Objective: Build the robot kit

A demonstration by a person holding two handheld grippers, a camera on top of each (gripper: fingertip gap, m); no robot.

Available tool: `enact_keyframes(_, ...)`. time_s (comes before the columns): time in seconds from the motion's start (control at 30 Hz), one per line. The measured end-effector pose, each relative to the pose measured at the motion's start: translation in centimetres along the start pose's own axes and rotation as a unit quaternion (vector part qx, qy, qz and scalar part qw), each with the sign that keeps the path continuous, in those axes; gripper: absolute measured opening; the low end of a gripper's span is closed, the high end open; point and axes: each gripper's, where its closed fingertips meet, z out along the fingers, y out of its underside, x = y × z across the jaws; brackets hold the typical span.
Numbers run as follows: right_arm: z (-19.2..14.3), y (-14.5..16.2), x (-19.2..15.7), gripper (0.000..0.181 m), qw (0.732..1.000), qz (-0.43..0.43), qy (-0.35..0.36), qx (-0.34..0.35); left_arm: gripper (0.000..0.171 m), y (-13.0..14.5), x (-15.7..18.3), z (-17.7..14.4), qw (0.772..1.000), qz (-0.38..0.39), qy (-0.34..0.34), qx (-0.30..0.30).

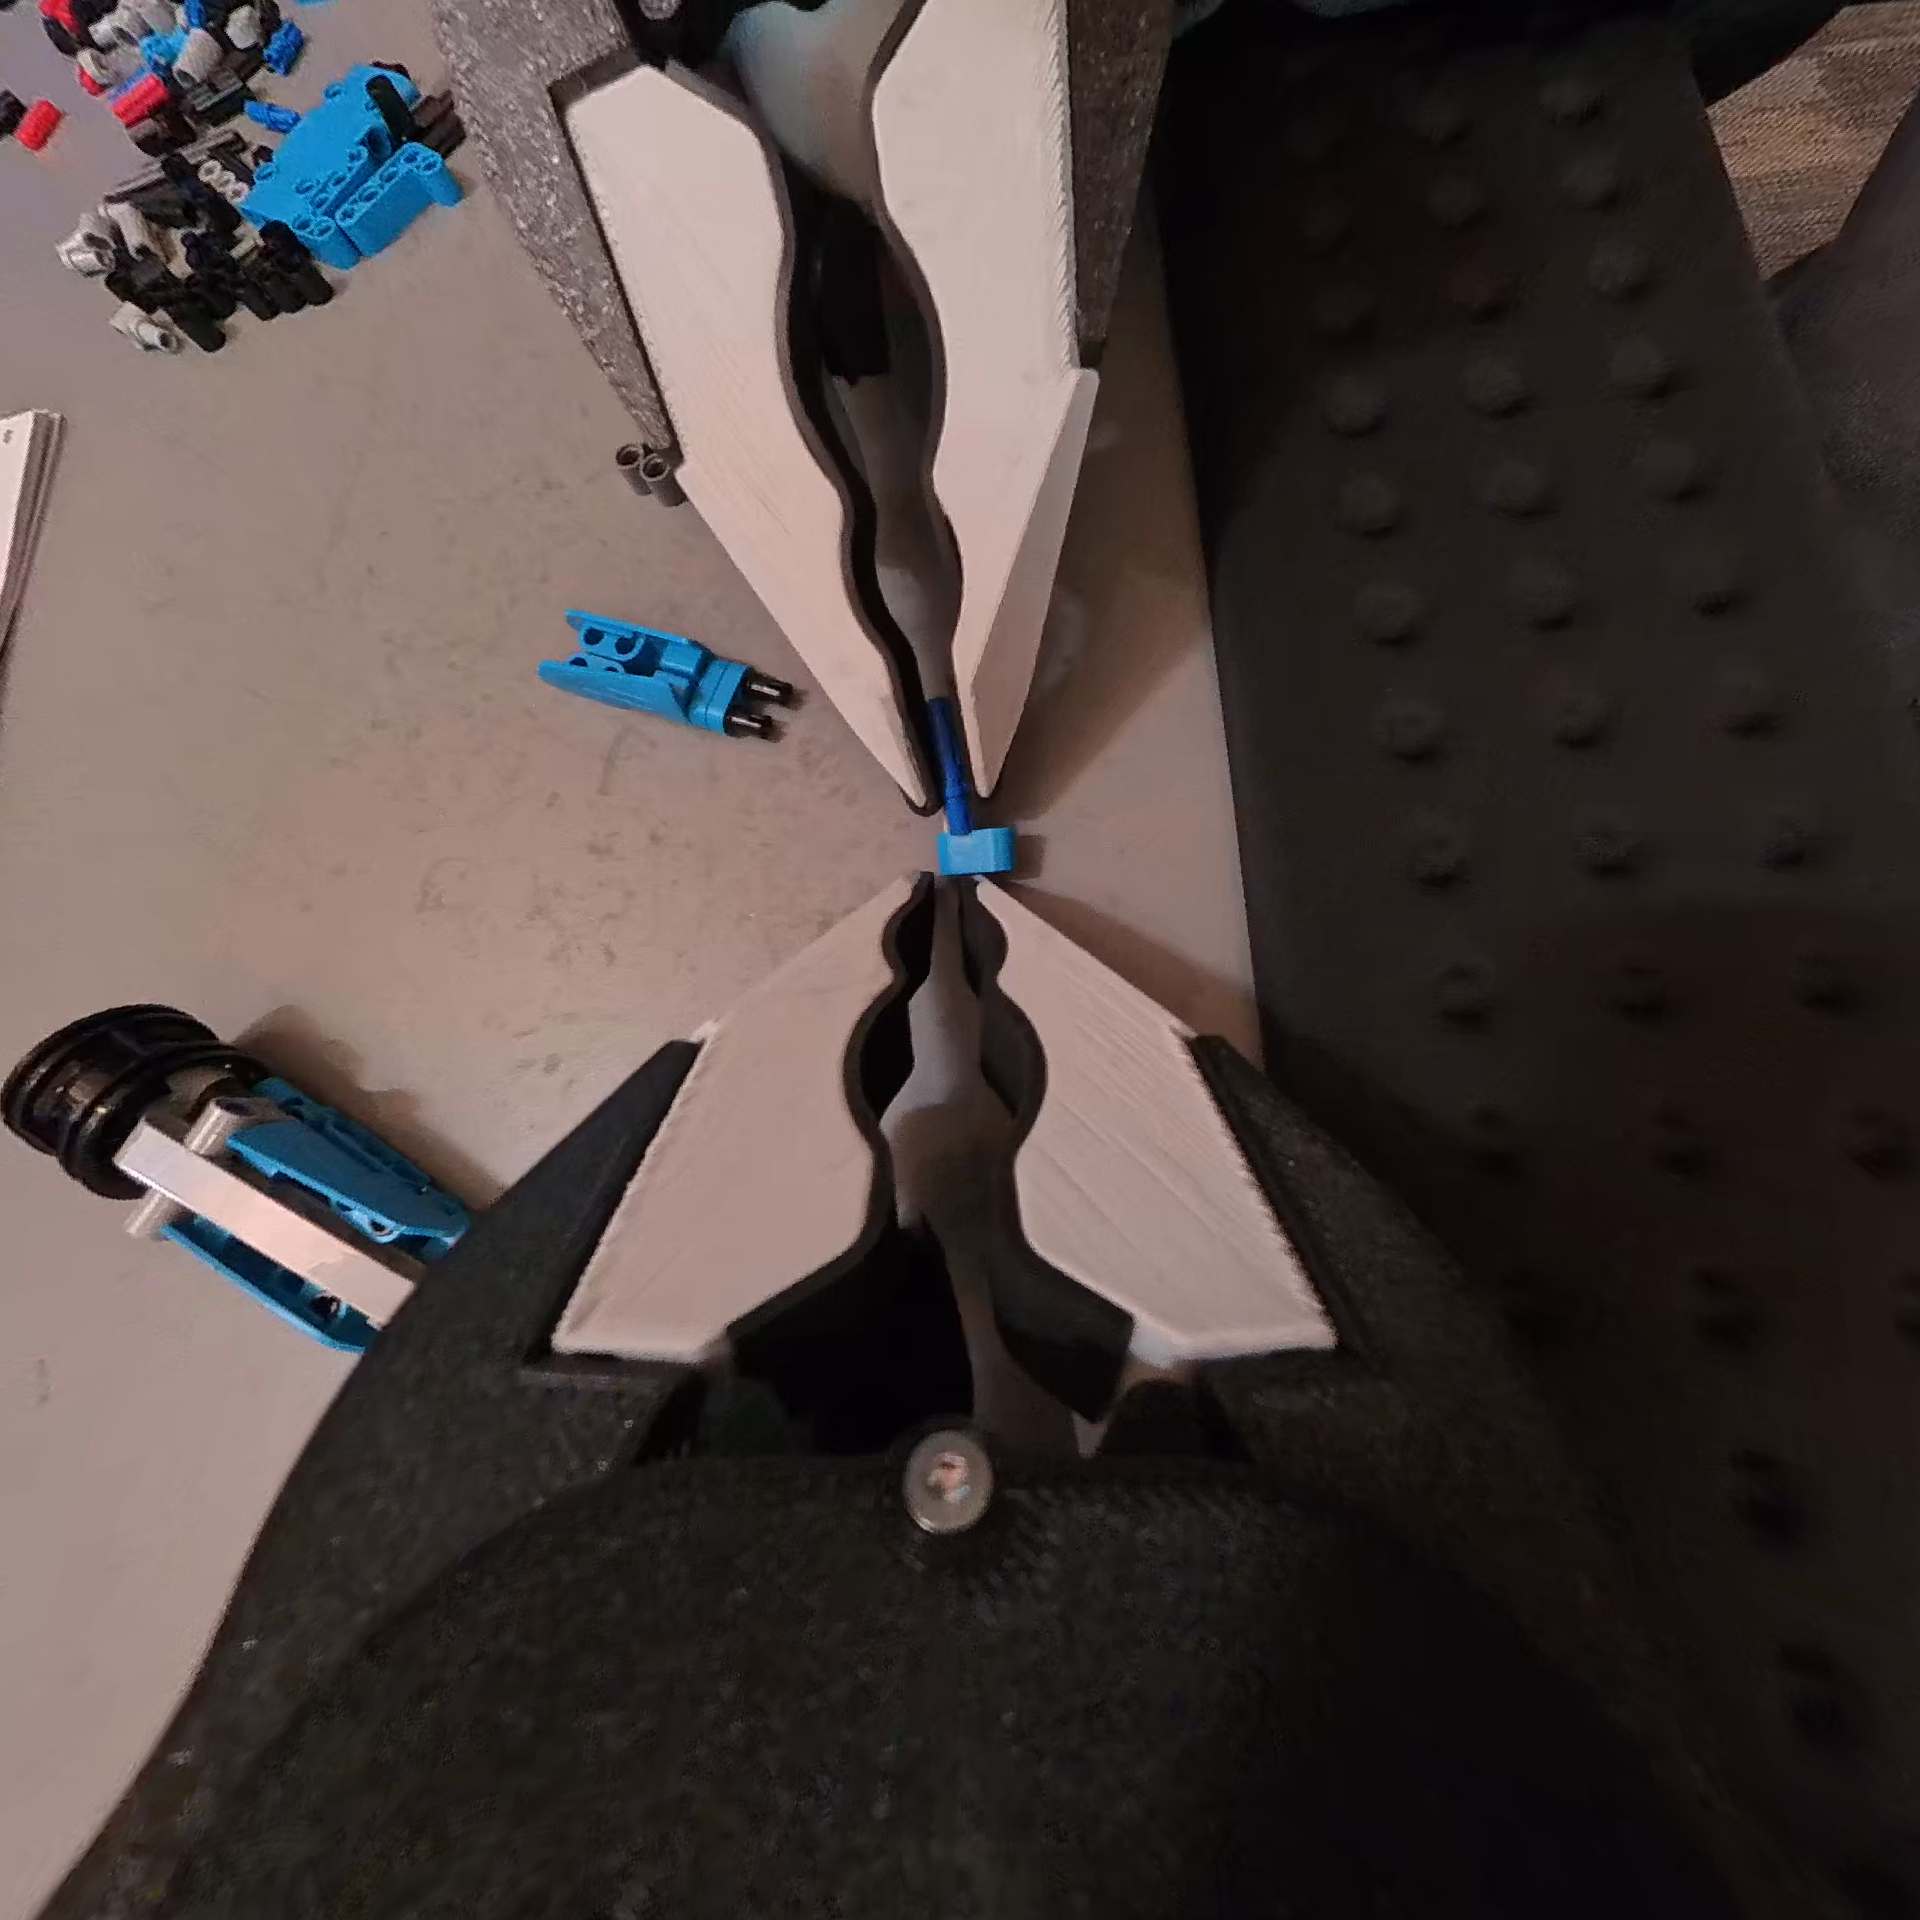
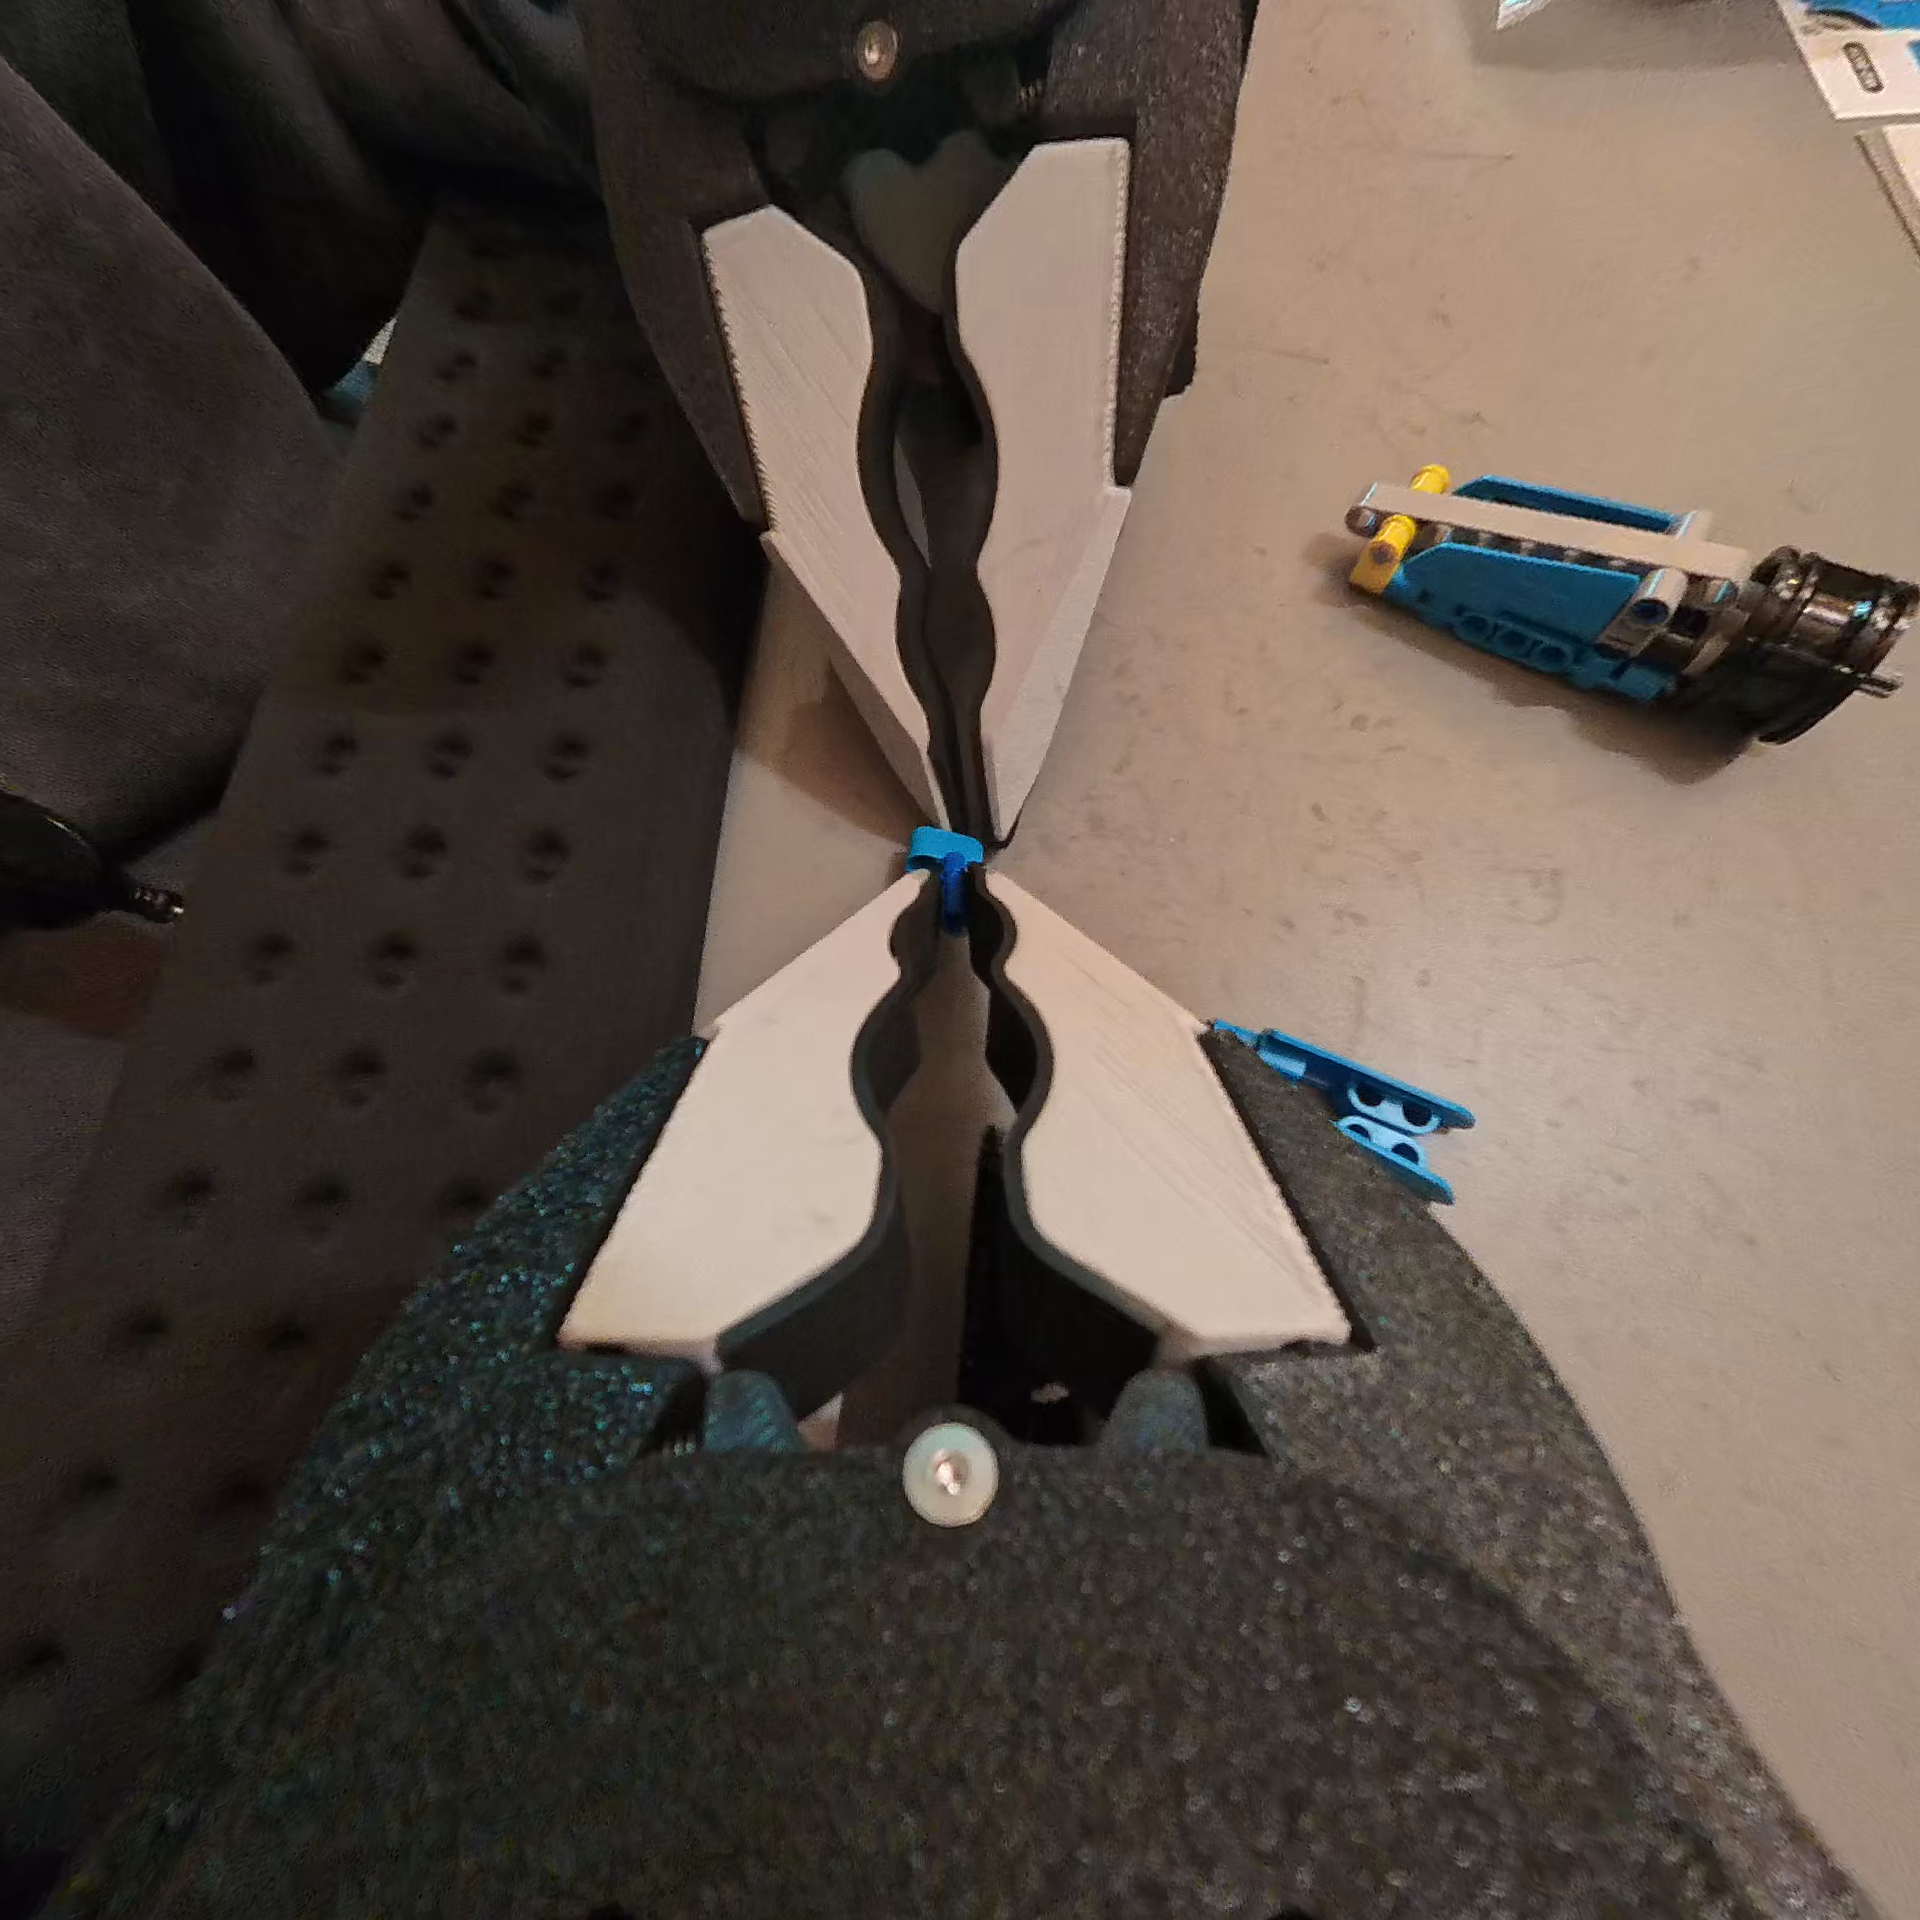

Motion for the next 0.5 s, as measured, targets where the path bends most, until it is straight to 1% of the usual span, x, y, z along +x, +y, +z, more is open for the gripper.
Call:
enact_keyframes(0.17, 0.2, 0.1, 0.5, 0.004, 1.000, 0.011, 0.009, -0.004, 0.007, 0.2, -0.1, -0.3, 1.000, -0.024, 0.004, -0.004)
enact_keyframes(0.23, 0.6, 0.8, 0.9, 0.005, 0.999, 0.014, 0.015, -0.025, 0.016, 0.6, 0.0, -0.7, 1.000, -0.024, 0.005, -0.008)
enact_keyframes(0.3, 0.6, 0.6, 1.0, 0.005, 0.999, 0.016, 0.015, -0.024, 0.024, 0.8, -0.1, -1.1, 1.000, -0.026, -0.001, -0.008)
enact_keyframes(0.5, 0.4, 0.5, 1.2, 0.005, 0.999, 0.026, 0.019, -0.018, 0.026, -0.7, 0.6, -1.2, 0.999, -0.002, -0.034, 0.004)
